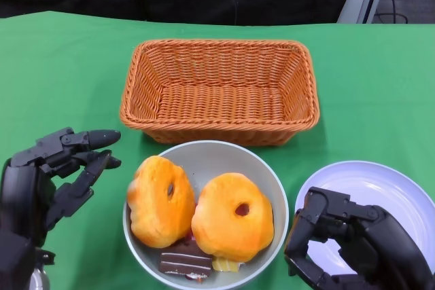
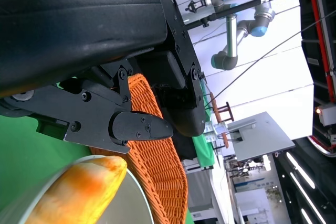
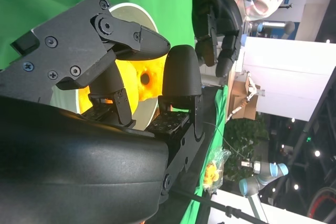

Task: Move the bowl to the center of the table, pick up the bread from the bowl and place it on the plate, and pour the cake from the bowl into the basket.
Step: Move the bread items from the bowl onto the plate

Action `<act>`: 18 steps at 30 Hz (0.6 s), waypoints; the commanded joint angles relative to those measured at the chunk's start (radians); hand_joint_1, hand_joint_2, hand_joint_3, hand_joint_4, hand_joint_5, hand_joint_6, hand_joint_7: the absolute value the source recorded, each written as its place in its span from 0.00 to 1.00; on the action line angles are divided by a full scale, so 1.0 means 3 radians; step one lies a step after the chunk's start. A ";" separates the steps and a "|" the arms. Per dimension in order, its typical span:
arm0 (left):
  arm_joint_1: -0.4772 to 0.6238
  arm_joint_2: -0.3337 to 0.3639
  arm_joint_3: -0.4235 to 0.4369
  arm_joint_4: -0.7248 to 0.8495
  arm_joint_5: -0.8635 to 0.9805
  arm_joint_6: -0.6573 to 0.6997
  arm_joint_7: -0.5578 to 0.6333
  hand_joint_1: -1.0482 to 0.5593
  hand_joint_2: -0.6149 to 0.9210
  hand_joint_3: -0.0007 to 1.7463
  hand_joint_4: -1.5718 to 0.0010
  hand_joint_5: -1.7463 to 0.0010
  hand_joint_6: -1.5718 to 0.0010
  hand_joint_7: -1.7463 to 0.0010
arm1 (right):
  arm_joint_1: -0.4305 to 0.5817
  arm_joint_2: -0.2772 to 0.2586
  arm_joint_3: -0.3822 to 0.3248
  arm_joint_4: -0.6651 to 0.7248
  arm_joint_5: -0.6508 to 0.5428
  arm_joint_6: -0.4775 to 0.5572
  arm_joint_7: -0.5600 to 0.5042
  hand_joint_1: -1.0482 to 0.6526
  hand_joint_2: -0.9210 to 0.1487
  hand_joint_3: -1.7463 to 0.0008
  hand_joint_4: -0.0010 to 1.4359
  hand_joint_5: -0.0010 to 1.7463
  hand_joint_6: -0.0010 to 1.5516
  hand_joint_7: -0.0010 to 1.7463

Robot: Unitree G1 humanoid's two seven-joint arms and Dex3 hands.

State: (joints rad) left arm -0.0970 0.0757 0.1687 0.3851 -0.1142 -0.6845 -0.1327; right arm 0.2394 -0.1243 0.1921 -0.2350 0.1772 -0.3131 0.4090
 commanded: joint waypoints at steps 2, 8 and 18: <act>-0.0177 0.0112 0.0061 0.0299 -0.0064 -0.0261 -0.0102 0.53 1.00 0.17 0.48 0.27 0.39 0.60 | -0.0031 -0.0214 -0.0077 -0.0365 -0.0142 0.0249 -0.0011 0.47 0.29 0.60 0.37 0.77 0.38 0.59; -0.0310 0.0135 0.0099 0.0573 -0.0008 -0.0492 -0.0054 0.54 1.00 0.19 0.49 0.24 0.42 0.53 | -0.0038 -0.0353 -0.0053 -0.0778 -0.0536 0.0623 -0.0104 0.43 0.10 0.88 0.39 0.56 0.40 0.33; -0.0406 0.0139 0.0121 0.0784 -0.0037 -0.0623 -0.0055 0.54 1.00 0.19 0.50 0.22 0.45 0.48 | -0.0158 -0.0406 -0.0007 -0.1089 -0.0979 0.0841 -0.0184 0.37 0.01 0.98 0.38 0.49 0.42 0.20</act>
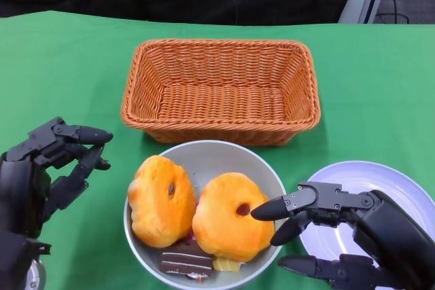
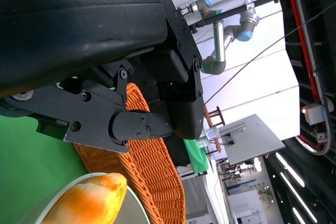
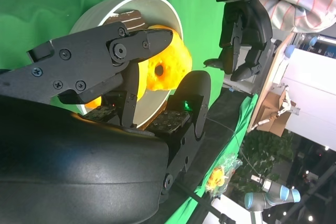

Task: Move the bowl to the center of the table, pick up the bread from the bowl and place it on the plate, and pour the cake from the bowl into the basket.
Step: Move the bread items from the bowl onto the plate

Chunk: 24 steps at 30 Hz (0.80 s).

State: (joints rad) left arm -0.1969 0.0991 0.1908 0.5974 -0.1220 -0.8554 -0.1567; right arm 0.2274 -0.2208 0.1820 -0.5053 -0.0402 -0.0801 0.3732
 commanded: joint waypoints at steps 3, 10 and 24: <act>-0.0098 0.0048 0.0058 0.0126 -0.0001 -0.0084 0.0045 0.55 1.00 0.19 0.50 0.22 0.45 0.48 | -0.0192 -0.0107 0.0056 -0.0306 -0.0504 0.0145 -0.0095 0.32 0.00 0.97 0.35 0.45 0.41 0.17; -0.0115 0.0056 0.0050 0.0184 0.0013 -0.0120 0.0029 0.54 1.00 0.19 0.51 0.21 0.46 0.47 | -0.0287 -0.0113 0.0121 -0.0444 -0.0752 0.0355 -0.0098 0.30 0.00 0.99 0.36 0.40 0.41 0.10; -0.0099 0.0046 0.0019 0.0176 0.0000 -0.0118 0.0004 0.54 1.00 0.20 0.52 0.19 0.48 0.44 | -0.0564 0.0135 0.0740 -0.0731 -0.2632 0.0982 -0.0006 0.19 0.00 0.96 0.36 0.16 0.34 0.00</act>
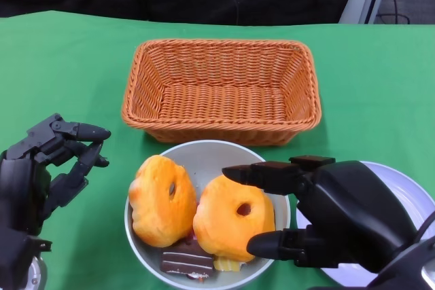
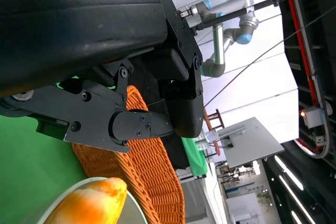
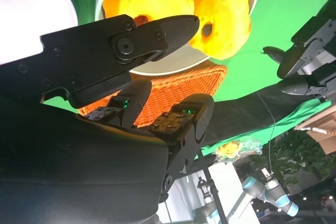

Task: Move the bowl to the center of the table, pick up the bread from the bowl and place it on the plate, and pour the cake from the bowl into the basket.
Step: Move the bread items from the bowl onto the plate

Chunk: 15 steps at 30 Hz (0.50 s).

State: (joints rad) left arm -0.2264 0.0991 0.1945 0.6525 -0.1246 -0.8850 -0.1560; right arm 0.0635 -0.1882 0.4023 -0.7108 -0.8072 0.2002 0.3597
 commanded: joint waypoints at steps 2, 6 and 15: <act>0.0000 0.0046 0.0006 -0.0008 0.0009 -0.0019 0.0001 0.54 1.00 0.20 0.52 0.19 0.48 0.44 | -0.0016 0.0042 0.0009 -0.0048 -0.0097 0.0054 0.0052 0.19 0.00 0.96 0.37 0.15 0.34 0.00; -0.0002 0.0044 0.0001 0.0004 0.0011 -0.0019 -0.0001 0.55 1.00 0.20 0.52 0.19 0.48 0.43 | -0.0117 0.0117 0.0096 0.0049 -0.0310 0.0121 0.0089 0.19 0.00 0.96 0.37 0.14 0.33 0.00; -0.0009 0.0041 -0.0019 0.0051 0.0014 -0.0034 -0.0008 0.54 1.00 0.19 0.53 0.19 0.49 0.43 | -0.0360 0.0274 0.0343 0.0346 -0.0830 0.0193 0.0198 0.15 0.00 0.95 0.34 0.10 0.30 0.00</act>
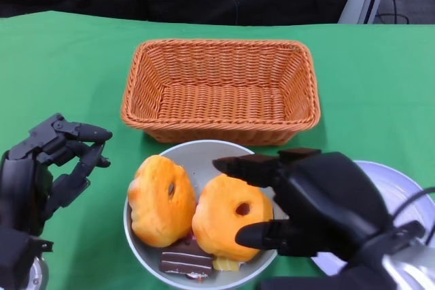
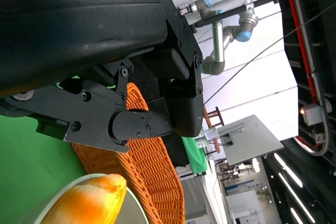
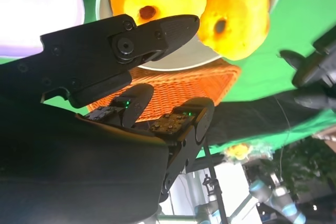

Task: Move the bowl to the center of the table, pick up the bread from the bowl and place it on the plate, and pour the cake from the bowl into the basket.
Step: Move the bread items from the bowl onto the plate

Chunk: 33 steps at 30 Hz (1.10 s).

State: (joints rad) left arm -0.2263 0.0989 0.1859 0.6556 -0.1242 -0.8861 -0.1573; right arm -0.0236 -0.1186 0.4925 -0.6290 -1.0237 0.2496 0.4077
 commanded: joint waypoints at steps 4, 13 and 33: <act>-0.0018 0.0039 0.0011 0.0066 0.0040 -0.0056 0.0022 0.54 1.00 0.19 0.52 0.18 0.49 0.42 | -0.0106 0.0099 0.0083 0.0146 -0.0192 0.0038 0.0047 0.15 0.00 0.95 0.33 0.09 0.29 0.00; -0.0019 0.0019 0.0010 0.0068 0.0059 -0.0047 0.0039 0.54 1.00 0.19 0.52 0.18 0.50 0.41 | -0.0153 0.0142 0.0127 0.0263 -0.0222 0.0026 0.0123 0.15 0.00 0.94 0.33 0.07 0.27 0.00; -0.0024 0.0037 0.0001 0.0100 0.0108 -0.0061 0.0045 0.55 1.00 0.20 0.53 0.18 0.51 0.39 | -0.0356 0.0121 0.0282 0.0521 -0.0525 -0.0001 0.0509 0.08 0.00 0.90 0.28 0.03 0.17 0.00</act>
State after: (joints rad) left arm -0.2266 0.0965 0.1848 0.6813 -0.0908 -0.8894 -0.1456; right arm -0.1124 -0.0820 0.5715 -0.4839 -1.1699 0.2513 0.5512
